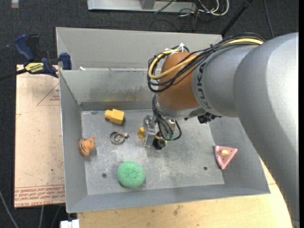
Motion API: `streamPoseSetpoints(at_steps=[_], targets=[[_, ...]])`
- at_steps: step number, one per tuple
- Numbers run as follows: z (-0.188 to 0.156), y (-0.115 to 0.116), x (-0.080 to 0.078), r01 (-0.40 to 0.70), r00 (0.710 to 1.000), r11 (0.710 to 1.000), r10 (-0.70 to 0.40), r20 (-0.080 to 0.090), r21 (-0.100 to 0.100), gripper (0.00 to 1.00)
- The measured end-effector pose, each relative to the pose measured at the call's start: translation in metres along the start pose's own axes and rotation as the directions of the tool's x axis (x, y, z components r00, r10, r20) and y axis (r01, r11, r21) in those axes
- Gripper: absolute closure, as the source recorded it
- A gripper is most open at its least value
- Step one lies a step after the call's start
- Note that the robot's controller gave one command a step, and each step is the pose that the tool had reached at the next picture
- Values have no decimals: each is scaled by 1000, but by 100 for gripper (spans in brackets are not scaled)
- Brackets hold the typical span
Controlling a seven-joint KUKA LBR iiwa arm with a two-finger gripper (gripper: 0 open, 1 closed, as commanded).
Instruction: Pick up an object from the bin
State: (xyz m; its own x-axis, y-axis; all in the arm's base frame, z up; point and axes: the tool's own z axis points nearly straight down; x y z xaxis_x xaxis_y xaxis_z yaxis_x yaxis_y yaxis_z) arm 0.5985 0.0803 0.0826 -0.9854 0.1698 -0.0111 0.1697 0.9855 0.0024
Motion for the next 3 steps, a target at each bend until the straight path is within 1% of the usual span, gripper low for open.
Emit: streamPoseSetpoints(at_steps=[1, 2, 3], targets=[[5, 8, -20, 11, 1000, 1000, -11, -4, -1, 100], [1, -12, -9, 61, 998, 998, -61, 7, -6, 100], [-41, -24, -9, 65, 998, 998, -65, -14, 1, 100]])
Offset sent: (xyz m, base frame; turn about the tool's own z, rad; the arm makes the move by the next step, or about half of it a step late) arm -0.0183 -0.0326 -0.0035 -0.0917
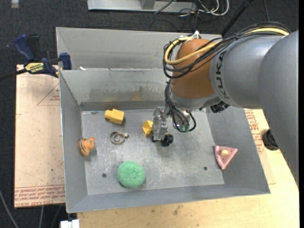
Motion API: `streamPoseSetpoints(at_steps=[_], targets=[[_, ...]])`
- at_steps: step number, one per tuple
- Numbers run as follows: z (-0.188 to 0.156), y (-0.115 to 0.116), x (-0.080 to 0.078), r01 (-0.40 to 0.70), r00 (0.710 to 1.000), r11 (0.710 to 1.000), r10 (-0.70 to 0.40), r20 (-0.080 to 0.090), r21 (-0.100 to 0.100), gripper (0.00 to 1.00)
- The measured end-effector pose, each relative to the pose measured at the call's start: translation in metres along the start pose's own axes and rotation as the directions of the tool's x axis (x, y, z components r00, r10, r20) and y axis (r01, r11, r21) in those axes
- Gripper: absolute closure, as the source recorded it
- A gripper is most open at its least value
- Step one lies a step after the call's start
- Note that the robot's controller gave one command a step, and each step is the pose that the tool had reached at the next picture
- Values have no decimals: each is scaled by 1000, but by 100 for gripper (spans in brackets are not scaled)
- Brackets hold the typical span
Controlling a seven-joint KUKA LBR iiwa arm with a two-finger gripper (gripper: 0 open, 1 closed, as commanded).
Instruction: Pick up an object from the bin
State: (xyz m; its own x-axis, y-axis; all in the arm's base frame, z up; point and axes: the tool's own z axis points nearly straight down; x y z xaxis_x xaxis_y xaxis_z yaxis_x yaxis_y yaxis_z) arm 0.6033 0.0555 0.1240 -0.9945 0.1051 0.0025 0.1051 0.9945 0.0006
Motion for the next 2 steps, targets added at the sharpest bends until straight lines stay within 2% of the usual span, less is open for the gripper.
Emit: streamPoseSetpoints(at_steps=[1, 2], targets=[[36, -15, -24, -23, 1000, 1000, 23, 6, -2, 0], [37, -16, -31, -24, 999, 1000, 24, 20, -6, 100]])
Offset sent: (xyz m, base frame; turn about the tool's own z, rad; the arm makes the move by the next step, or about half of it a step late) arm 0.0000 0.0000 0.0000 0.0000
